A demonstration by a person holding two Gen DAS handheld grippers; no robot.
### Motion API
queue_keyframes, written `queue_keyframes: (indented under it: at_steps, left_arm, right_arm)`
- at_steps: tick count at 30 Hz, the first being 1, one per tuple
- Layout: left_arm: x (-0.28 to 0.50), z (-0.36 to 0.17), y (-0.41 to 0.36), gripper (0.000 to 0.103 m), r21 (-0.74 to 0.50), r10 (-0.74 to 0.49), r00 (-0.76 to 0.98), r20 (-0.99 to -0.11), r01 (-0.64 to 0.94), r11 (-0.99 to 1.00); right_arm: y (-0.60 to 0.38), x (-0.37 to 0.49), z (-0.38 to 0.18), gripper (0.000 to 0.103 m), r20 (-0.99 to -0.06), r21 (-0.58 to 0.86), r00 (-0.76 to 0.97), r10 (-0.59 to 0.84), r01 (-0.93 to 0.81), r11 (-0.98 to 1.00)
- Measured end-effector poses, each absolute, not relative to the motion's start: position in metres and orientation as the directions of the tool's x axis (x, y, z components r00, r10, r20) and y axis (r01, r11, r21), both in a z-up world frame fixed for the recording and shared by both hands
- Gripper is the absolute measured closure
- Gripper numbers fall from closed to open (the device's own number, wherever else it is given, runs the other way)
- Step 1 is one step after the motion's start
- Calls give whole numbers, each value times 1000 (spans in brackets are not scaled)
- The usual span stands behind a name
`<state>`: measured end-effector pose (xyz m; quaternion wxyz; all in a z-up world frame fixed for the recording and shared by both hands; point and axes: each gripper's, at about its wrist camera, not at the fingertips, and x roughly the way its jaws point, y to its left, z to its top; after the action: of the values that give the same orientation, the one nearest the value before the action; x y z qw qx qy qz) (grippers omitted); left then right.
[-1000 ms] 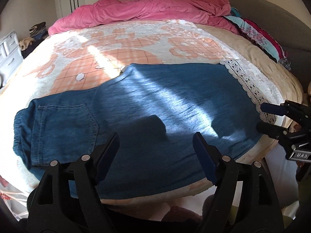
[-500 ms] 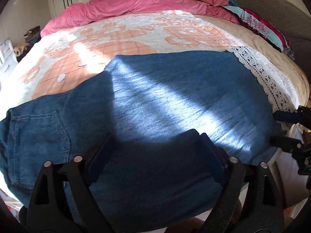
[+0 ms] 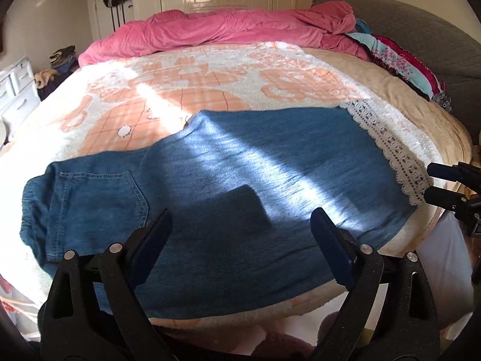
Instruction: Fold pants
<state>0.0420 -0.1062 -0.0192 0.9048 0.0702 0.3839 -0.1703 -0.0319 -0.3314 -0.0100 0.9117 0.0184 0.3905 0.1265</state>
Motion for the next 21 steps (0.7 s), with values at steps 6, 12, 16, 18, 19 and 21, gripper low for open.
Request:
queue_keyframes:
  at_steps: [6, 12, 16, 18, 19, 21]
  left_arm:
    - [33, -7, -124, 14, -17, -288, 647, -706, 391, 920]
    - [31, -3, -145, 12, 2, -298, 638, -710, 425, 905]
    - [33, -2, -157, 10, 9, -305, 629, -715, 444, 896]
    - [35, -1, -163, 10, 10, -308, 624, -718, 451, 892]
    - [36, -2, -165, 10, 11, -309, 622, -719, 455, 891]
    - [37, -3, -170, 10, 14, -309, 619, -722, 460, 888]
  right_arm:
    - [-345, -40, -7, 30, -691, 141, 685, 232, -187, 972]
    - [-357, -45, -9, 27, -680, 165, 694, 235, -167, 972]
    - [-362, -49, -10, 27, -675, 180, 698, 239, -158, 971]
    - [-364, -49, -11, 22, -676, 186, 696, 243, -158, 970]
    - [-365, -49, -12, 20, -675, 185, 698, 239, -154, 971]
    - [-367, -48, -13, 20, -676, 186, 698, 238, -150, 971]
